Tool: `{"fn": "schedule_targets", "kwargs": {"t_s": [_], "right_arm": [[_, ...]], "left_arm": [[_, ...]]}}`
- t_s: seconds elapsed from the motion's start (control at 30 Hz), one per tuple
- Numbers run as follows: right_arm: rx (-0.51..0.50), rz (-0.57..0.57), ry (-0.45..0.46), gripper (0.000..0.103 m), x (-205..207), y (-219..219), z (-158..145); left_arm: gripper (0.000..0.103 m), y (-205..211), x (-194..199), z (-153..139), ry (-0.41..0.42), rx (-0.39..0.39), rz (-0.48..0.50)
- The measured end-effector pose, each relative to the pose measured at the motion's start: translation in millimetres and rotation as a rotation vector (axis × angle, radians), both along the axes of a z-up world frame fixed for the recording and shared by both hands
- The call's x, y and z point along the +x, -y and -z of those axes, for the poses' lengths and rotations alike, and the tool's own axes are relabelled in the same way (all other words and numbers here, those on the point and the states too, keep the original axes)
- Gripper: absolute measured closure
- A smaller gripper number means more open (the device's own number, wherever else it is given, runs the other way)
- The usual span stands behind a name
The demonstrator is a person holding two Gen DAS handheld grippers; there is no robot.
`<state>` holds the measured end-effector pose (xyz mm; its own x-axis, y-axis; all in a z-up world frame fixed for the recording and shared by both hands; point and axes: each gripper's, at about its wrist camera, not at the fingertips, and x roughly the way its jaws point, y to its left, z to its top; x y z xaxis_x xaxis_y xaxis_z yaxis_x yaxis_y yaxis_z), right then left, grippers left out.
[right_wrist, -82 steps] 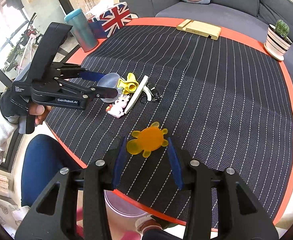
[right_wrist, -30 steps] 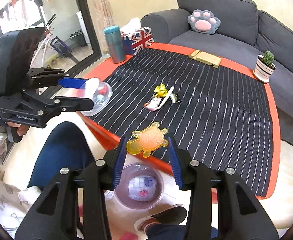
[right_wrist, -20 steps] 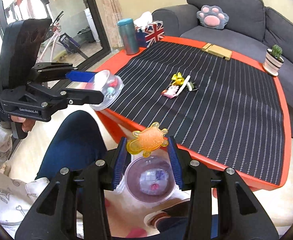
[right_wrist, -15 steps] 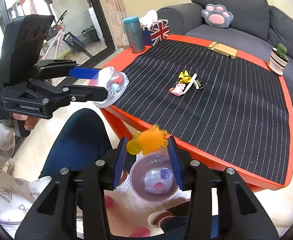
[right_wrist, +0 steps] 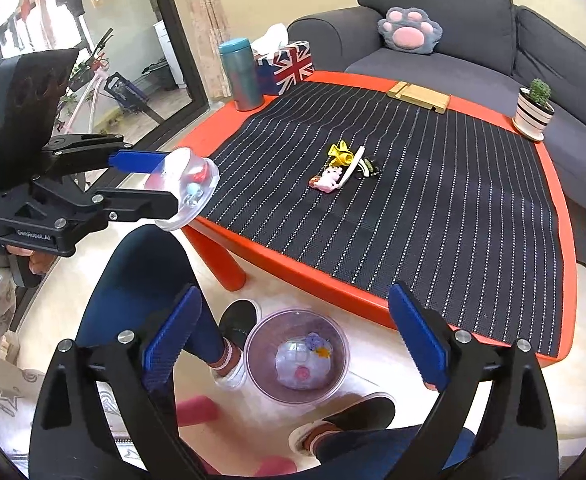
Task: Collect trash
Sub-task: 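Carry the orange toy over the pink bin and open the right tool while the left tool carries the lid, then hold the clear dome lid over the pink bin and open the left tool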
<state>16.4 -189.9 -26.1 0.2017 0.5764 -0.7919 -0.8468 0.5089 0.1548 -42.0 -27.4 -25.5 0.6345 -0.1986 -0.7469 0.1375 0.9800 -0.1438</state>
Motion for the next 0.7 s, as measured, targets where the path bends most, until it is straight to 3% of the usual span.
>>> {"fn": "schedule_targets", "kwargs": {"t_s": [0.7], "right_arm": [[0.014,0.090,0.034,0.006,6,25,-12]], "left_arm": [[0.050,21,-4,4,-0.018,0.006,0.057]]}}
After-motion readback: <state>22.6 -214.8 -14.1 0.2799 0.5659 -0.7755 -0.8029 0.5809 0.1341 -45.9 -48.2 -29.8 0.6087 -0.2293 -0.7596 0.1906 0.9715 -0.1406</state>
